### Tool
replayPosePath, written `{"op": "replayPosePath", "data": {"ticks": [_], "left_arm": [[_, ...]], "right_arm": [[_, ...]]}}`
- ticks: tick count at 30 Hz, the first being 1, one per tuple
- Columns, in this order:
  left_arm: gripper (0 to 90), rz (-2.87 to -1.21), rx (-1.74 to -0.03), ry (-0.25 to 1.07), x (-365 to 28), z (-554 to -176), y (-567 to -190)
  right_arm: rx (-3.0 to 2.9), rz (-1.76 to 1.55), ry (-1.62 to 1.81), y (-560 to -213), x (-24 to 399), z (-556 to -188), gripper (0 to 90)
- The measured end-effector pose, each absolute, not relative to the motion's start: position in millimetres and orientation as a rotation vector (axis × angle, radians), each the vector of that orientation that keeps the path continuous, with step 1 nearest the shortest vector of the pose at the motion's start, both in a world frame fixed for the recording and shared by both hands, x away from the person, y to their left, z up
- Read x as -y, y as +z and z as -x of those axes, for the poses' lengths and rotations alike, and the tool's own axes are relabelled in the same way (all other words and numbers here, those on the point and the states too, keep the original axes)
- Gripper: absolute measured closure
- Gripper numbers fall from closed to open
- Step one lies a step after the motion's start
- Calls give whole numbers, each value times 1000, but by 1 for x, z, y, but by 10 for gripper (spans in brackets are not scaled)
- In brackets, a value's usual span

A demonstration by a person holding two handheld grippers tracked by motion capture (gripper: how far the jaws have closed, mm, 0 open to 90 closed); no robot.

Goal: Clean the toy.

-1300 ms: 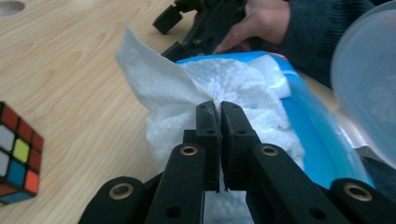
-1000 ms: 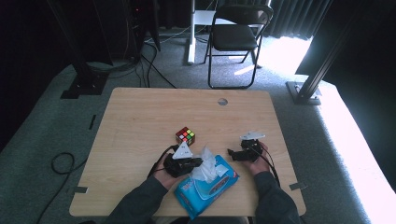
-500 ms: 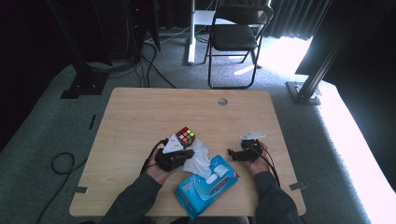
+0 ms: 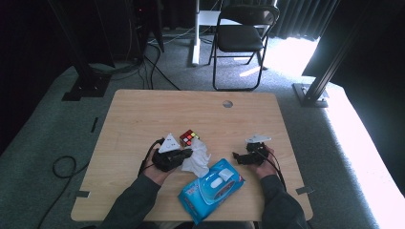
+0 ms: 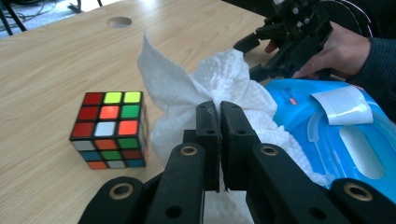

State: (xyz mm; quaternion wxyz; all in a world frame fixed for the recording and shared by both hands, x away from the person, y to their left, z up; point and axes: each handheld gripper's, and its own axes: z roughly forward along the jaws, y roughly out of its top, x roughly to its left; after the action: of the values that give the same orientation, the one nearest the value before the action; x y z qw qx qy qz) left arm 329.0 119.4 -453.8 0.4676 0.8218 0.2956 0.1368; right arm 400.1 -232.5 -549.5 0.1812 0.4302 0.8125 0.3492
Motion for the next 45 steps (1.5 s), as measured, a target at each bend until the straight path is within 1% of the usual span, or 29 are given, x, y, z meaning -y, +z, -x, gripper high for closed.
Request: {"op": "replayPosePath", "data": {"ticks": [10, 20, 24, 27, 30, 37, 45], "left_arm": [[870, -2004, -761, 344, -130, -333, -454], [869, -1977, -796, 355, -141, -336, -452], [869, -1966, -805, 358, -145, -337, -451], [869, -1962, -814, 356, -146, -338, -452], [869, -1961, -821, 357, -148, -339, -452], [870, -1947, -835, 369, -154, -340, -451], [870, -1932, -850, 381, -161, -342, -449]], "right_arm": [[-2306, -1210, 982, -548, 233, -401, 160], [-2356, -1206, 944, -545, 227, -404, 125], [-2354, -1242, 985, -543, 227, -406, 173], [-2346, -1254, 987, -543, 228, -406, 183], [-2352, -1243, 1004, -541, 229, -405, 227], [-2363, -1189, 1026, -534, 222, -405, 236], [-2388, -1105, 1043, -517, 202, -409, 247]]}}
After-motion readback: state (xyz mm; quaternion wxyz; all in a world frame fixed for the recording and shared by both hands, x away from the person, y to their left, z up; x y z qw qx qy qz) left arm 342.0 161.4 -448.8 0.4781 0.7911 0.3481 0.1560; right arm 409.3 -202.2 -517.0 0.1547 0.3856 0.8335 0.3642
